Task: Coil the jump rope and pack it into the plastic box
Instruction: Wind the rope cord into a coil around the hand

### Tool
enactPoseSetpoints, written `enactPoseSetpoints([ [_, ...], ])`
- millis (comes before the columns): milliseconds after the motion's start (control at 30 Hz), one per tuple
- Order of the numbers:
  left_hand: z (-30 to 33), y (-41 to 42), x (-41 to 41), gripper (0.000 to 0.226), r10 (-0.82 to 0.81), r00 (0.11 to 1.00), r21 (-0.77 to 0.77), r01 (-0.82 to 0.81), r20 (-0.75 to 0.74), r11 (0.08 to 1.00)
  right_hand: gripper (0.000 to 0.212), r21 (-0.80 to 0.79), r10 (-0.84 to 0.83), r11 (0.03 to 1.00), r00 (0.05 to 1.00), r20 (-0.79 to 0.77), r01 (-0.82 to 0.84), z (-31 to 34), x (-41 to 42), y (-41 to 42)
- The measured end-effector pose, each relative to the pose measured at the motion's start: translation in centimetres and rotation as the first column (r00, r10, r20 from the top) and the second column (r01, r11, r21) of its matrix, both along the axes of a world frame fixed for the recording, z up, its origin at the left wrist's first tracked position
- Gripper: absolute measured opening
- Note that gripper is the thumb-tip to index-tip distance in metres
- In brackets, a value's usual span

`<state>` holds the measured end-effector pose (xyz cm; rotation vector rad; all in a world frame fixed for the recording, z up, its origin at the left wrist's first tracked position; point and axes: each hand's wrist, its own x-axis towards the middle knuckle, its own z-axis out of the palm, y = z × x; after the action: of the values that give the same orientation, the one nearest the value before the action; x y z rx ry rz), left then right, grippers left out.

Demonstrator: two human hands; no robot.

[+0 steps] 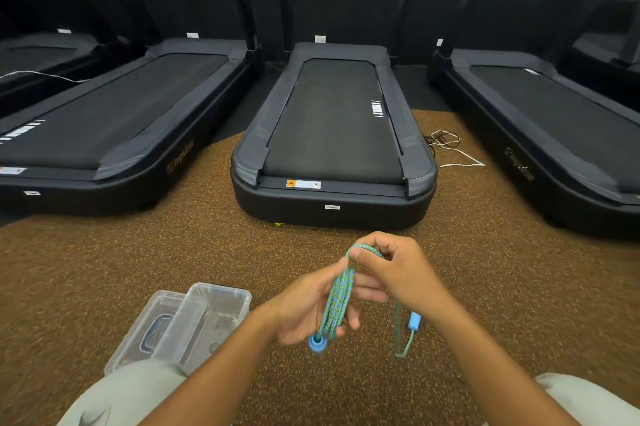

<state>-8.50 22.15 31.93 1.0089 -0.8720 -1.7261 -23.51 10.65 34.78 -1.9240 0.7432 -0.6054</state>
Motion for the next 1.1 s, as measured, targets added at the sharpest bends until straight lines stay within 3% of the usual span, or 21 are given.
enactPoseSetpoints([
  [167,-0.1,0.1,-0.2,0.044,-0.020,1.000,-0.029,0.020,-0.014,0.999,0.010,0.016,0.012,1.000,1.000,0.015,-0.012,-1.4,0.3,-1.2],
  [433,0.1,0.2,0.2,0.047,-0.035,0.997,-0.051,0.031,-0.075,0.998,0.014,0.159,0.060,0.986,0.998,-0.001,-0.059,-3.8,-0.3,-1.6],
  [767,0.0,0.3,0.7,0.054,-0.020,0.996,-0.056,0.015,-0.086,0.998,0.049,0.021,0.158,0.987,0.945,-0.287,-0.158,-6.6,0.1,-0.3],
  [867,0.2,0.5,0.8,0.054,-0.003,0.995,-0.053,-0.002,-0.098,0.999,0.026,0.038,0.192,0.981,0.929,-0.316,-0.190,-7.1,0.4,0.3],
  [1000,0.4,0.4,1.0,0.054,0.016,0.990,-0.046,-0.022,-0.141,0.999,0.029,0.074,0.260,0.966,0.910,-0.324,-0.249,-6.6,0.3,0.9],
  [1100,0.4,0.3,1.4,0.053,0.043,0.983,-0.026,-0.048,-0.181,0.999,0.018,0.091,0.293,0.956,0.874,-0.386,-0.281,-6.1,0.3,1.1],
])
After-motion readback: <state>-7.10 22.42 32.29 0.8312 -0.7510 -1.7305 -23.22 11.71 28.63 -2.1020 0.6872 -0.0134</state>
